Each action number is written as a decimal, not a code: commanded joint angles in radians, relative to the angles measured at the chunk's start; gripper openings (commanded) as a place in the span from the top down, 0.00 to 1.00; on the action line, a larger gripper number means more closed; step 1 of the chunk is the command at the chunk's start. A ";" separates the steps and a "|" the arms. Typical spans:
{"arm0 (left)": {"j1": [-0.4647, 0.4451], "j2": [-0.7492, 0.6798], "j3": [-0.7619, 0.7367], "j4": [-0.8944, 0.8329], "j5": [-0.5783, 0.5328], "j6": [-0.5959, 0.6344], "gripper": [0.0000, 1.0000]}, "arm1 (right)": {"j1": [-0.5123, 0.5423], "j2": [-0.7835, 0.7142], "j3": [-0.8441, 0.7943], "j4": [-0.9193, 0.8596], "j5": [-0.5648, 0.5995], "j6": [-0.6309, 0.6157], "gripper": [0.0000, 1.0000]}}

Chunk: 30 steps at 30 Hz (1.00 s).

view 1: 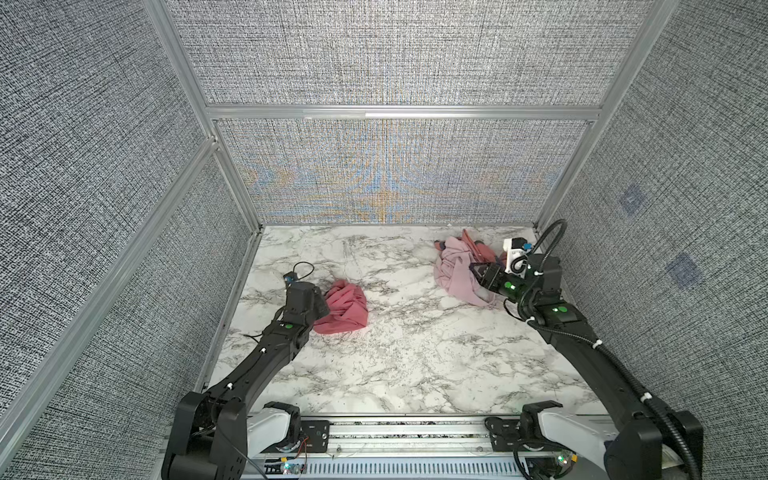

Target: Pick out a specific cloth from the pile

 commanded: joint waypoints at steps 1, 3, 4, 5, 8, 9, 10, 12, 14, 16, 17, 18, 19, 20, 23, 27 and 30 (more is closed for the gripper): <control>0.025 0.001 -0.049 0.076 0.013 -0.074 1.00 | 0.001 -0.006 0.010 0.016 -0.016 0.004 0.54; 0.029 0.016 -0.066 0.080 0.003 -0.085 1.00 | -0.001 -0.012 0.010 0.009 -0.014 0.001 0.54; 0.028 0.028 -0.070 0.084 0.002 -0.085 1.00 | 0.000 -0.017 0.008 0.006 -0.011 0.000 0.54; 0.028 0.038 -0.073 0.081 -0.003 -0.089 1.00 | 0.000 -0.020 0.008 0.005 -0.010 0.000 0.54; 0.031 0.077 -0.082 0.089 -0.005 -0.096 1.00 | 0.000 -0.026 0.005 0.005 -0.009 0.001 0.54; 0.032 0.088 -0.087 0.098 0.001 -0.099 1.00 | 0.001 -0.026 0.005 0.006 -0.009 0.001 0.54; 0.032 0.099 -0.090 0.108 0.006 -0.102 1.00 | 0.000 -0.028 0.006 0.005 -0.009 0.003 0.54; 0.032 0.120 -0.097 0.127 0.016 -0.113 1.00 | 0.000 -0.030 0.004 0.004 -0.007 0.004 0.54; 0.033 0.142 -0.101 0.145 0.030 -0.119 1.00 | 0.001 -0.029 0.005 0.003 -0.007 0.003 0.54; 0.031 0.165 -0.100 0.146 0.038 -0.125 1.00 | 0.001 -0.030 0.008 -0.002 -0.006 0.001 0.54; 0.032 0.174 -0.099 0.149 0.042 -0.128 1.00 | 0.000 -0.031 0.010 -0.006 -0.003 -0.001 0.54; 0.032 0.183 -0.100 0.153 0.049 -0.128 1.00 | 0.001 -0.032 0.012 -0.009 -0.003 -0.004 0.54; 0.032 0.190 -0.098 0.153 0.051 -0.131 1.00 | 0.000 -0.034 0.013 -0.010 -0.001 -0.005 0.54; 0.033 0.193 -0.097 0.155 0.052 -0.130 1.00 | 0.000 -0.035 0.014 -0.012 -0.001 -0.005 0.54; 0.033 0.181 -0.080 0.118 0.055 -0.119 1.00 | 0.000 -0.048 0.011 -0.017 0.000 -0.007 0.54; 0.033 0.099 -0.043 0.020 0.052 -0.122 0.62 | 0.001 -0.085 -0.004 -0.026 0.008 -0.001 0.54; 0.032 0.015 -0.002 -0.088 0.030 -0.110 0.57 | -0.001 -0.110 -0.007 -0.046 0.017 -0.007 0.54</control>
